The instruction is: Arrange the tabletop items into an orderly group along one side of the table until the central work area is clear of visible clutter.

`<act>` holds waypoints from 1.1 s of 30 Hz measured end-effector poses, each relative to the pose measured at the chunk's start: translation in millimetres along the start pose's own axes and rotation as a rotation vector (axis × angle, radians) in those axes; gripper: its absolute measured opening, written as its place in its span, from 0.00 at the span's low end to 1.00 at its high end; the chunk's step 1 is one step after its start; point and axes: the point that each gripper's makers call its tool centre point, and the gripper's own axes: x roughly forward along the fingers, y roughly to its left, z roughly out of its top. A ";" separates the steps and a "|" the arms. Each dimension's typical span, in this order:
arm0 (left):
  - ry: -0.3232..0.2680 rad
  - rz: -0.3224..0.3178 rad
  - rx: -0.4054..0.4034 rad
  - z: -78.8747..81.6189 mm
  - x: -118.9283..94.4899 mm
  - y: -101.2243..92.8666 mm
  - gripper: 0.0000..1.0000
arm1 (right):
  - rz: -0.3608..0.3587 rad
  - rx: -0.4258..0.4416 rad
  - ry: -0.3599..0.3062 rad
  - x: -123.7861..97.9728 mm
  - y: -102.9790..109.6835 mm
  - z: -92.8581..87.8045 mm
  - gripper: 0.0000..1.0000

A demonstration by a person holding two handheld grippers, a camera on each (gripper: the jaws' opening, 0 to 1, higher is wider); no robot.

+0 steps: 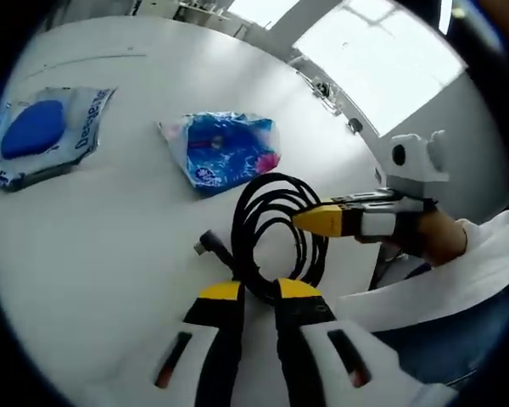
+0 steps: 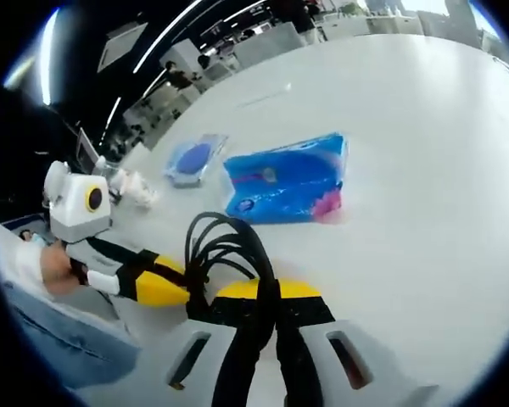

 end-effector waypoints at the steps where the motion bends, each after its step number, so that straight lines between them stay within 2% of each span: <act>1: 0.005 -0.002 0.001 -1.1 0.8 -0.1 0.11 | -0.002 -0.001 0.003 1.6 -1.4 -0.6 0.02; 6: 0.003 -0.001 -0.008 -0.5 1.0 0.4 0.11 | -0.023 0.004 0.017 7.4 -6.5 -2.6 0.03; 9: 0.006 0.004 0.007 -0.7 0.5 1.1 0.05 | -0.050 -0.019 0.030 8.9 -12.2 -3.3 0.04; 12: 0.005 -0.003 0.021 -1.8 1.2 -0.7 0.04 | -0.048 0.000 0.014 8.2 -13.2 -0.9 0.04; 13: -0.004 -0.029 0.014 -0.3 1.7 -5.3 0.00 | -0.051 -0.002 0.014 8.8 -13.6 -1.0 0.04; 14: -0.017 -0.082 -0.009 2.3 2.1 -15.5 0.00 | -0.050 -0.004 0.012 8.1 -12.7 -0.8 0.04; 15: -0.027 -0.080 -0.025 4.6 2.1 -16.4 0.00 | -0.053 -0.006 0.011 8.0 -12.7 -0.5 0.04; 18: -0.005 -0.064 0.034 1.4 3.8 -15.8 0.00 | -0.060 -0.021 0.012 8.0 -12.3 -0.6 0.04; 26: -0.016 -0.037 0.027 1.2 -0.6 -6.5 0.01 | -0.069 -0.051 0.007 7.5 -12.5 0.1 0.05; 33: -0.015 -0.026 0.047 0.4 -1.9 -3.5 0.08 | -0.081 -0.116 -0.020 2.2 -12.7 7.1 0.16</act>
